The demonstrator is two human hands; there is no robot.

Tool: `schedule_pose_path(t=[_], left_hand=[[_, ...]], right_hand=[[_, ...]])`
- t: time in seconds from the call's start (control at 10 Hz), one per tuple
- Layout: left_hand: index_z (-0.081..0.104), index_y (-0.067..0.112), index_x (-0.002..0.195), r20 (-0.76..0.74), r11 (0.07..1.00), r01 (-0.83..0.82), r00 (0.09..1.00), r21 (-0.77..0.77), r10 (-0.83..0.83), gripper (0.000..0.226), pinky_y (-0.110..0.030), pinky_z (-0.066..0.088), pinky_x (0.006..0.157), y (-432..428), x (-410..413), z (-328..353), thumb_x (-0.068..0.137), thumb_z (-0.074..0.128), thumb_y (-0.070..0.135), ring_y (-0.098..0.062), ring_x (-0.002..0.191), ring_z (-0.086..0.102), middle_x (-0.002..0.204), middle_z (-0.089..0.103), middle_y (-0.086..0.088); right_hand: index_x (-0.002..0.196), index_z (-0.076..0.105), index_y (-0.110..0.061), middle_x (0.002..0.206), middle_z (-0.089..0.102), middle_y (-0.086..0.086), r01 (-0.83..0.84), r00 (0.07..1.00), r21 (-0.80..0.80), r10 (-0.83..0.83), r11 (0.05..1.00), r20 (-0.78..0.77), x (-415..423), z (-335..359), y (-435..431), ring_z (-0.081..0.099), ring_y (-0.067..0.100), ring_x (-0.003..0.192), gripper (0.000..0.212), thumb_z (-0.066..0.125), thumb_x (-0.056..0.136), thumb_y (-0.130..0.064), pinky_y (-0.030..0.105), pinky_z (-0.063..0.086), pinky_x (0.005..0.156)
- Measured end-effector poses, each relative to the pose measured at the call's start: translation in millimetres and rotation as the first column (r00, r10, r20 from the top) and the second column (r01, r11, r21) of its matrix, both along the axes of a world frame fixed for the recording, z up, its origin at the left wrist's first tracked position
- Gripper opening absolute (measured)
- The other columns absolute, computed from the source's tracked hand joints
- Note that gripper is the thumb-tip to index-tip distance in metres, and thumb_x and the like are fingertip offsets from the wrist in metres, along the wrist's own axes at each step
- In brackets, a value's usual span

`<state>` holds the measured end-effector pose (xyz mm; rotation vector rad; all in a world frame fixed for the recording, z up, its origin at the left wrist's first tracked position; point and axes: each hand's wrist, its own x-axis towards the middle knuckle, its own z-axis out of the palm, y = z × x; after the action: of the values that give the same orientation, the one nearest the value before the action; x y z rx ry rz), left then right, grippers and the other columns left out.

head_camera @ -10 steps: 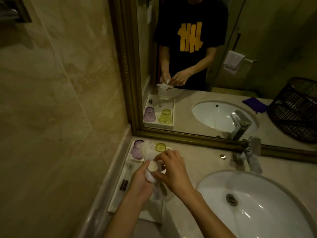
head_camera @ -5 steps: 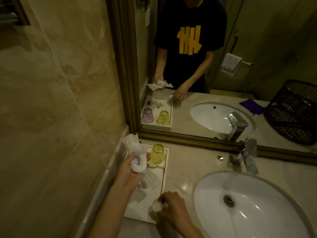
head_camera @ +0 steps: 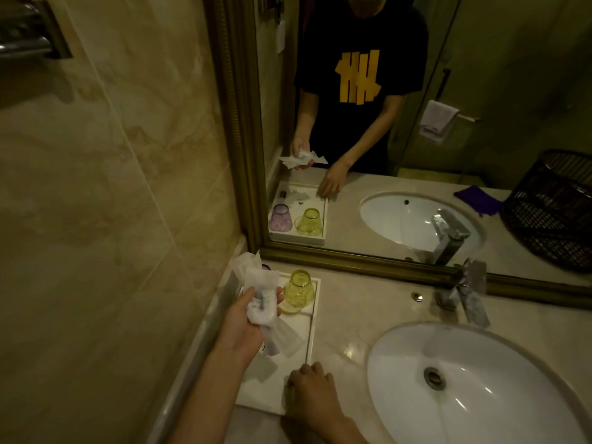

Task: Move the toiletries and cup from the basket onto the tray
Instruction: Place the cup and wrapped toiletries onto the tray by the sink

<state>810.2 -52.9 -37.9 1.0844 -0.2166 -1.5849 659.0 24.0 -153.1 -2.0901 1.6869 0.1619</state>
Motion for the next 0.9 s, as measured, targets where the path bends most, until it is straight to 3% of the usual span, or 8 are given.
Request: schedule_pose_path(t=[0.1, 0.2, 0.3, 0.4, 0.5, 0.7, 0.8, 0.9], left_hand=[[0.074, 0.004, 0.054, -0.043, 1.000, 0.000, 0.999, 0.024, 0.001, 0.040, -0.024, 0.056, 0.049, -9.3, -11.1, 6.0, 0.088, 0.057, 0.015, -0.014, 0.053, 0.070, 0.060, 0.072, -0.008], [0.072, -0.007, 0.067, -0.121, 0.997, 0.032, 0.992, 0.064, -0.024, 0.050, -0.023, 0.053, 0.041, -6.7, -10.0, 3.0, 0.098, 0.044, 0.019, -0.017, 0.047, 0.068, 0.055, 0.069, -0.012], [0.055, -0.007, 0.123, -0.120, 0.994, 0.003, 0.993, 0.106, 0.010, 0.040, -0.031, 0.059, 0.056, -8.8, -11.6, -9.1, 0.100, 0.043, 0.024, -0.023, 0.070, 0.074, 0.081, 0.075, -0.016], [0.046, -0.009, 0.132, -0.201, 0.995, 0.033, 0.979, 0.094, -0.013, 0.064, -0.033, 0.059, 0.054, -12.1, -16.0, -12.6, 0.083, 0.070, 0.025, -0.027, 0.074, 0.074, 0.098, 0.069, -0.023], [0.046, -0.004, 0.131, -0.127, 0.983, 0.172, 0.978, 0.058, -0.163, 0.041, -0.032, 0.058, 0.050, 0.6, -19.7, 0.9, 0.099, 0.045, 0.022, -0.032, 0.086, 0.066, 0.107, 0.060, -0.020], [0.055, 0.008, 0.131, -0.010, 0.991, 0.137, 0.991, 0.000, -0.137, 0.035, -0.035, 0.058, 0.062, 17.4, -15.7, -1.8, 0.096, 0.052, 0.013, -0.031, 0.098, 0.067, 0.117, 0.065, -0.023], [0.060, 0.012, 0.125, 0.055, 0.991, 0.134, 0.990, -0.008, -0.134, 0.031, -0.038, 0.055, 0.065, 23.3, -7.3, -5.9, 0.095, 0.051, 0.006, -0.031, 0.095, 0.068, 0.112, 0.070, -0.019], [0.057, 0.005, 0.125, 0.127, 0.994, 0.106, 0.986, 0.004, -0.105, 0.033, -0.039, 0.051, 0.063, 28.9, 0.3, -12.2, 0.094, 0.048, -0.002, -0.029, 0.083, 0.068, 0.098, 0.072, -0.019]], right_hand=[[0.114, 0.064, -0.025, 0.118, 0.060, 0.001, 0.108, 0.986, 0.011, -0.108, 0.994, 0.127, -15.5, 4.6, -4.6, 0.050, 0.024, 0.114, 0.032, 0.049, 0.087, -0.033, 0.038, 0.039, 0.089], [0.097, 0.071, -0.027, 0.097, 0.067, -0.006, 0.345, 0.846, -0.003, -0.310, 0.939, 0.433, -37.4, 27.5, -25.1, 0.059, 0.011, 0.089, 0.018, 0.059, 0.084, -0.025, 0.029, 0.047, 0.080], [0.086, 0.071, -0.025, 0.084, 0.070, -0.008, 0.507, 0.659, -0.066, -0.337, 0.859, 0.673, -47.5, 74.4, -54.2, 0.061, 0.005, 0.077, 0.010, 0.067, 0.089, -0.017, 0.025, 0.052, 0.071], [0.092, 0.074, -0.021, 0.087, 0.072, -0.004, 0.510, 0.485, 0.016, -0.303, 0.860, 0.820, -42.0, 125.3, -77.8, 0.065, 0.009, 0.081, 0.006, 0.068, 0.091, -0.023, 0.024, 0.053, 0.073], [0.096, 0.075, -0.020, 0.092, 0.074, 0.002, 0.417, 0.453, 0.141, -0.340, 0.898, 0.824, -28.1, 148.6, -94.9, 0.068, 0.015, 0.087, 0.016, 0.074, 0.087, -0.033, 0.026, 0.055, 0.075], [0.083, 0.073, -0.006, 0.086, 0.074, 0.015, 0.346, 0.536, 0.160, -0.335, 0.924, 0.775, -11.5, 132.3, -107.3, 0.072, 0.032, 0.084, 0.012, 0.080, 0.079, -0.015, 0.046, 0.061, 0.077], [0.089, 0.071, -0.003, 0.081, 0.070, 0.014, 0.374, 0.455, 0.197, -0.364, 0.906, 0.812, -14.9, 128.8, -109.4, 0.068, 0.026, 0.071, 0.006, 0.073, 0.086, -0.008, 0.029, 0.058, 0.063], [0.094, 0.065, 0.008, 0.075, 0.065, 0.015, 0.475, 0.383, 0.265, -0.468, 0.839, 0.797, -23.0, 121.8, -115.6, 0.059, 0.016, 0.056, 0.015, 0.069, 0.090, -0.006, 0.024, 0.044, 0.048]])
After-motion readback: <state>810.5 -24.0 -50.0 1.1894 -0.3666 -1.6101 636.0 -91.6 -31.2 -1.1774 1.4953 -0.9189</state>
